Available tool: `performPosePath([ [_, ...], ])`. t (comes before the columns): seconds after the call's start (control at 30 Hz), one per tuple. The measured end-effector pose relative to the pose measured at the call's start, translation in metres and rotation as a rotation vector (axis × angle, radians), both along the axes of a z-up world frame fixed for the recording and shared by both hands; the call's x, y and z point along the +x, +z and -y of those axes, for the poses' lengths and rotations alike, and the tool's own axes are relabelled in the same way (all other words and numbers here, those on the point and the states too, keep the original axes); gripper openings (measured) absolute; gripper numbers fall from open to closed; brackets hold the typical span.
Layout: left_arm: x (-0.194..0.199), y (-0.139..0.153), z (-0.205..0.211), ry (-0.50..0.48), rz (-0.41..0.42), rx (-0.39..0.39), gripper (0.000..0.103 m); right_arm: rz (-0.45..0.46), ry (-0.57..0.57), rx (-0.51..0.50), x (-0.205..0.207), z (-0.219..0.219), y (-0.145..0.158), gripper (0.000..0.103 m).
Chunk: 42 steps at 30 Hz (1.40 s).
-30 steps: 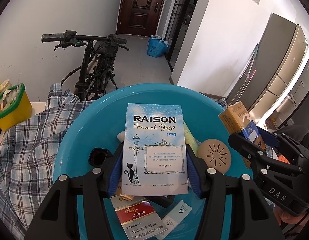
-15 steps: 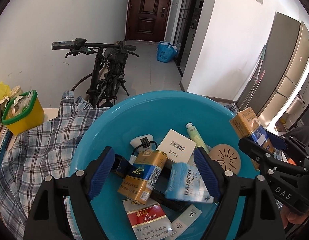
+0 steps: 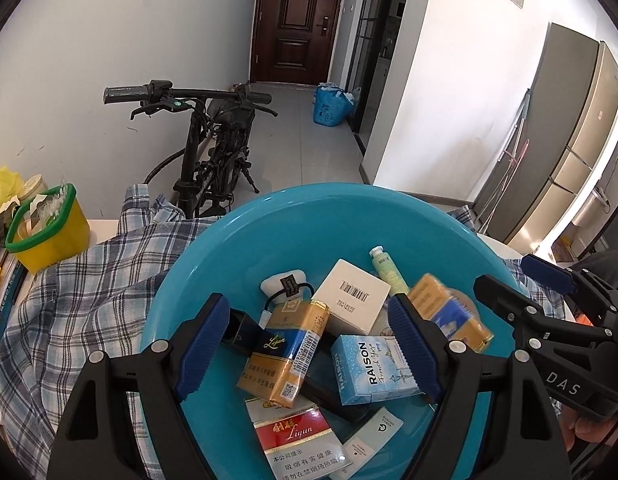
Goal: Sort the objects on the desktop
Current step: 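Lower the RAISON box into the basin and open the left tool while the right tool releases the Liqun box, then raise both open tools up and away from the turquoise basin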
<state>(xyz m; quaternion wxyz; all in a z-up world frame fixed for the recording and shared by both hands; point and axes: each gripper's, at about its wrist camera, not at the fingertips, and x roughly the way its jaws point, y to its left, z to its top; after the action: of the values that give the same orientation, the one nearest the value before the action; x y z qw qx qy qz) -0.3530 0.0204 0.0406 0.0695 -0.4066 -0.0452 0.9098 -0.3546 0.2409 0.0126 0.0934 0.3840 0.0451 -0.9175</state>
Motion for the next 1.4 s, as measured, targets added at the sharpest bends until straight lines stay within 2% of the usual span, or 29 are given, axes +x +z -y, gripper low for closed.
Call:
performPosePath([
  [0.43, 0.0, 0.005, -0.002, -0.001, -0.01, -0.006, 0.083, -0.013, -0.012, -0.007, 0.002, -0.004, 0.004, 0.071],
  [0.63, 0.006, 0.012, -0.004, -0.001, -0.059, -0.02, 0.084, -0.065, -0.035, -0.03, 0.006, -0.01, 0.013, 0.071],
  [0.73, 0.013, 0.019, -0.007, -0.01, -0.11, -0.026, 0.084, -0.143, -0.067, -0.056, 0.014, -0.016, 0.027, 0.071],
  [0.8, 0.017, 0.024, -0.009, -0.003, -0.142, -0.04, 0.085, -0.207, -0.095, -0.034, 0.02, -0.017, 0.036, 0.072],
  [0.87, 0.019, 0.028, -0.01, 0.005, -0.159, -0.068, 0.086, -0.271, -0.113, -0.012, 0.027, -0.018, 0.045, 0.077],
  [1.0, 0.028, 0.039, -0.011, 0.015, -0.254, -0.083, 0.086, -0.365, -0.103, -0.036, 0.041, -0.02, 0.062, 0.09],
  [1.13, 0.037, 0.051, -0.006, 0.065, -0.347, -0.089, 0.089, -0.412, -0.1, -0.065, 0.05, -0.021, 0.073, 0.091],
  [1.3, 0.054, 0.066, 0.001, 0.077, -0.48, -0.063, 0.091, -0.441, -0.094, -0.079, 0.056, -0.021, 0.079, 0.094],
  [1.33, 0.058, 0.07, 0.002, 0.085, -0.502, -0.057, 0.094, -0.446, -0.095, -0.079, 0.057, -0.021, 0.079, 0.095],
  [1.37, 0.062, 0.073, 0.004, 0.096, -0.521, -0.051, 0.102, -0.452, -0.096, -0.08, 0.057, -0.02, 0.08, 0.095],
  [1.4, 0.066, 0.077, 0.006, 0.105, -0.542, -0.045, 0.103, -0.457, -0.098, -0.082, 0.058, -0.021, 0.081, 0.095],
])
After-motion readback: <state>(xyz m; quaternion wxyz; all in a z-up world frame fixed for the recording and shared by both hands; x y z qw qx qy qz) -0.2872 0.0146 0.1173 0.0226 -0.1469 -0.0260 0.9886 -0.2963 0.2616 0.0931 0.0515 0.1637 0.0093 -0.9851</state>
